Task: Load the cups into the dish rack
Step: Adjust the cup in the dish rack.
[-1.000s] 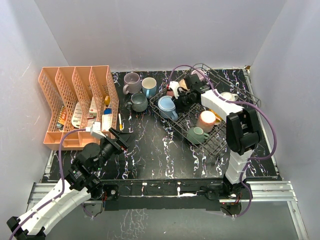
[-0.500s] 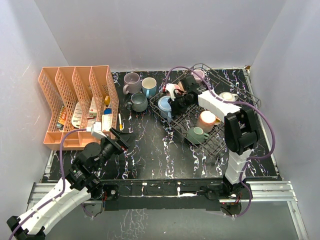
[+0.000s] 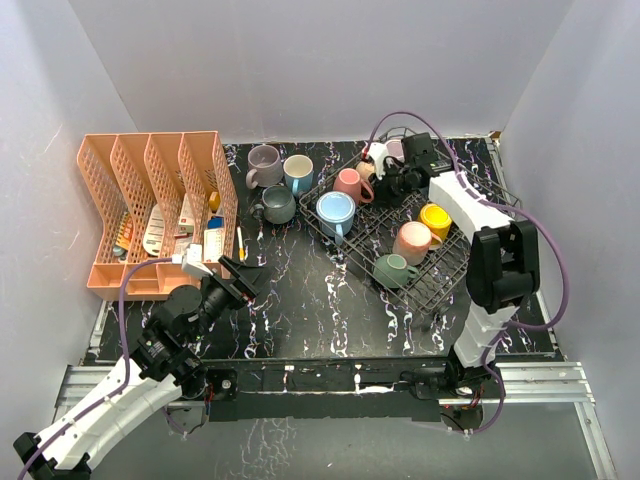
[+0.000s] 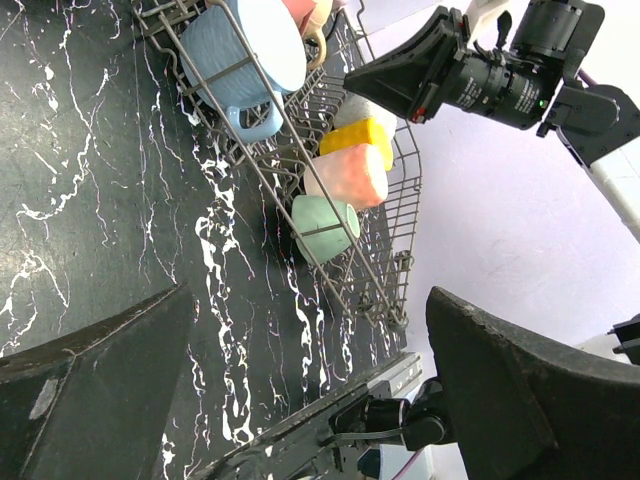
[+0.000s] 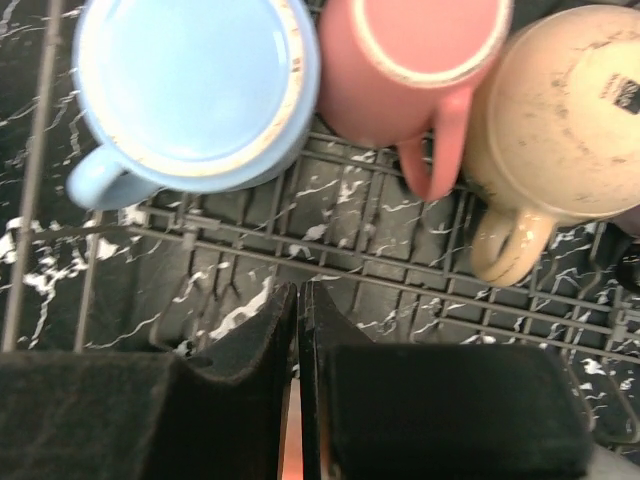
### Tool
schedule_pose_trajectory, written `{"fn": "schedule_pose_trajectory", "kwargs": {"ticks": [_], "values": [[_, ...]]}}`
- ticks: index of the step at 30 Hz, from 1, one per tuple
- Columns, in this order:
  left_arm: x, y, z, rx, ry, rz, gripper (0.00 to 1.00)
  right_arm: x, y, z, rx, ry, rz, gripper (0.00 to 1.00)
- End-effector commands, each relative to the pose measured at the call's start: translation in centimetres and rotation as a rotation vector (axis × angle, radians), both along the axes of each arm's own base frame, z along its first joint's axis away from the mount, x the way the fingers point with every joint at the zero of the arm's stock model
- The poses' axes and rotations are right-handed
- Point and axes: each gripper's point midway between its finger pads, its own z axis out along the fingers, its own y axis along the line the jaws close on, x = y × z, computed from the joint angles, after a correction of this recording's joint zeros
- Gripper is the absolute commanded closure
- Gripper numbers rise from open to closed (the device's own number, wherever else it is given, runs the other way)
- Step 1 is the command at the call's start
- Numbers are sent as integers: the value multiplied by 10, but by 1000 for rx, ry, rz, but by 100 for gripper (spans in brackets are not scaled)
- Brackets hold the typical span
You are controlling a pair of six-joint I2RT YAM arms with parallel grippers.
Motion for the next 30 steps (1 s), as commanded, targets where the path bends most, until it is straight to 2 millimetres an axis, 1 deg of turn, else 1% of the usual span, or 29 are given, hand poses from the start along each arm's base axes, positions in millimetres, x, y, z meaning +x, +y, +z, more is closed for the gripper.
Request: {"fn": "schedule_pose_trajectory", "kwargs": {"ticks": [1,6,8,15,20,23,30], "values": [[2,-1,13,-12,-27,-3,3,41,-4,9,-50,-99,-40,91],[1,1,14,-12,-25,1,3,73,-22,-2,-105,-106,-126,91],[0,2,14,-13,-25,5,3,83,-30,-9,-123,-102,-151,91],[2,2,15,-11,-30,10,3,105,-52,-23,-170,-88,-194,91],[4,-1,16,-2,-30,5,3,122,-67,-26,-205,-109,-227,91],[5,-1,17,4,-31,4,3,133,-75,-23,-224,-132,-243,91],[6,-1,17,10,-33,5,3,154,-83,-19,-233,-167,-268,91]]}}
